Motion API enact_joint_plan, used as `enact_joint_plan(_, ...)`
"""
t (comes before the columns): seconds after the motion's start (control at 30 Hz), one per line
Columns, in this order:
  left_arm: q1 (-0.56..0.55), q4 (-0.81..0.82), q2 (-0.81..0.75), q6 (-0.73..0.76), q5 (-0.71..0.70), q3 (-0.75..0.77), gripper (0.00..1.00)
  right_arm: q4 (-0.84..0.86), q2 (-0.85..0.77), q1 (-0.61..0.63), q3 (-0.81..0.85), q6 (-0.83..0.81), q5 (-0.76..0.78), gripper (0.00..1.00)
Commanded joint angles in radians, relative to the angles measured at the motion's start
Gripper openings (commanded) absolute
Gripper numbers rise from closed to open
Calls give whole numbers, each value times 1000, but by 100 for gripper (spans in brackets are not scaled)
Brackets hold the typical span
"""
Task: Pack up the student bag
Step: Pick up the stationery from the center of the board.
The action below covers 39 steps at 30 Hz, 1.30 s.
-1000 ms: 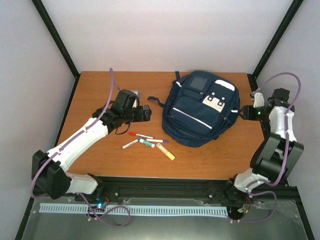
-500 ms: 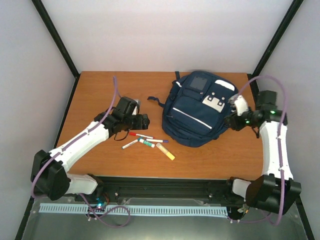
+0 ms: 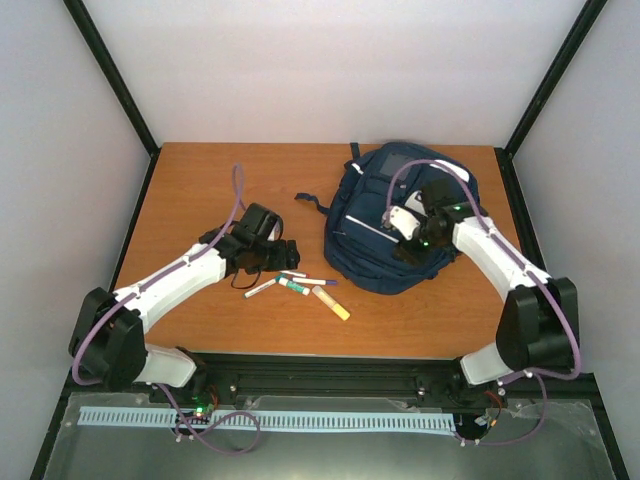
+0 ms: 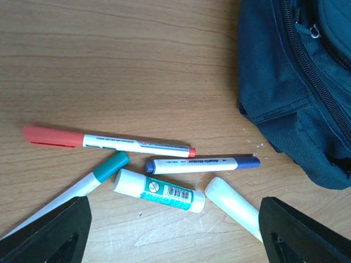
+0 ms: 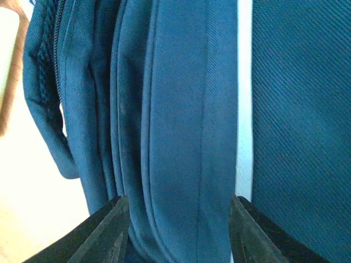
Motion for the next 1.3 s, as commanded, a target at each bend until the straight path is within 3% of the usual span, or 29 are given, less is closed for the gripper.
enact_joint_plan(0.0, 8, -3, 6, -38, 12, -1, 86, 102, 58, 93, 23, -12, 98, 51)
enact_joint_plan(0.13, 8, -5, -1, -48, -5, -18, 86, 139, 122, 167, 38, 2, 175, 53)
enact_joint_plan(0.33, 8, -7, -3, -50, -11, -27, 86, 254, 183, 220, 17, 47, 439, 52)
enact_joint_plan(0.43, 8, -7, 4, -37, -17, -24, 86, 267, 202, 226, 15, 50, 475, 52)
enact_joint_plan(0.6, 8, -8, 35, -9, -13, -12, 86, 302, 161, 225, 26, 74, 552, 35)
enact_joint_plan(0.9, 8, -37, 13, 5, -7, -19, 85, 227, 108, 210, 143, 160, 452, 3)
enact_joint_plan(1.27, 8, -49, -69, -34, 22, -93, 85, 262, 38, 167, 226, 235, 372, 3)
